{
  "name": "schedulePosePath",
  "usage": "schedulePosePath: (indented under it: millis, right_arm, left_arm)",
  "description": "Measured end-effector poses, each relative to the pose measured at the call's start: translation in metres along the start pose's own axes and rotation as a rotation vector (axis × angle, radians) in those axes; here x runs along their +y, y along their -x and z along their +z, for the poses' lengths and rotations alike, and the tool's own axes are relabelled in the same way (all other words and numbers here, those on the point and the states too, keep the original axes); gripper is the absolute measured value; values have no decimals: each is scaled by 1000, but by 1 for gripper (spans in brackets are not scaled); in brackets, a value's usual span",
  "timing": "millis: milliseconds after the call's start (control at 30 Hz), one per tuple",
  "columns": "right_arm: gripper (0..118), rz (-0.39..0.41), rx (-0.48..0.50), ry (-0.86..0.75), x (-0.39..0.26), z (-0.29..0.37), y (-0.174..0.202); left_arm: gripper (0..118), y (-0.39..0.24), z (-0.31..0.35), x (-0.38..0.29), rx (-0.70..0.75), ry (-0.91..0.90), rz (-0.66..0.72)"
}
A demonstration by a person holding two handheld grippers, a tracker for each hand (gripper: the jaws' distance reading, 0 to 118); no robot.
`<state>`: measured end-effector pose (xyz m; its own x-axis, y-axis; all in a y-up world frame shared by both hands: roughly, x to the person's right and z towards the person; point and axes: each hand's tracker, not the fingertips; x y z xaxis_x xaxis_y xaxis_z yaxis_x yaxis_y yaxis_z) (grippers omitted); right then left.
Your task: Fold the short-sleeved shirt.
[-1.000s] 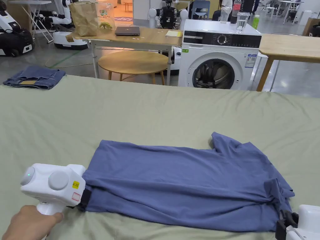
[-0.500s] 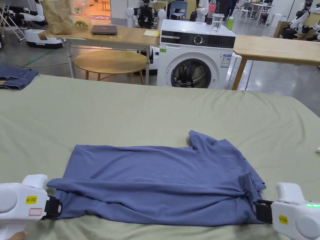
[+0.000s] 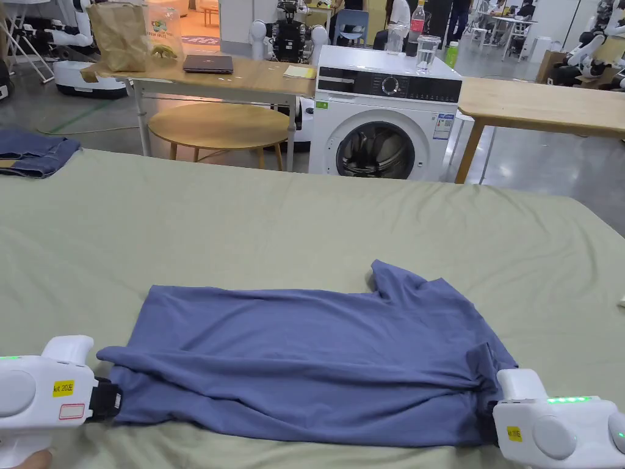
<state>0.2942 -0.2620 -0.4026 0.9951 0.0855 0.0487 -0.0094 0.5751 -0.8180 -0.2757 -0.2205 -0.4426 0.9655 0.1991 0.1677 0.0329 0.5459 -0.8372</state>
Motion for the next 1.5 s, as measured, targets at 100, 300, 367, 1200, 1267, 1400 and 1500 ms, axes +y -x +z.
schedulePosePath:
  millis: [100, 300, 367, 1200, 1267, 1400, 1500]
  right_arm:
    - [8, -60, 25, -64, 3, 20, -2]
    - [8, -92, 41, -138, 15, 75, -13]
    - [8, -77, 35, -142, 14, 91, -13]
    - [13, 85, -110, 61, -104, 84, 23]
    - [32, 86, -136, 44, -99, 93, 21]
    - [61, 34, -191, -120, -83, 126, 20]
    - [61, -23, -129, -256, -69, 144, 26]
  left_arm:
    - [2, 1, 10, 3, -11, -24, -2]
    - [2, 1, 43, 14, -51, -92, 3]
    - [2, 1, 53, 14, -56, -98, -6]
    - [2, 23, 38, -112, 49, 15, 31]
    - [2, 17, 46, -109, 55, 7, 33]
    - [18, 4, 66, -100, 60, -87, 34]
    - [35, -6, 79, -89, 17, -194, 42]
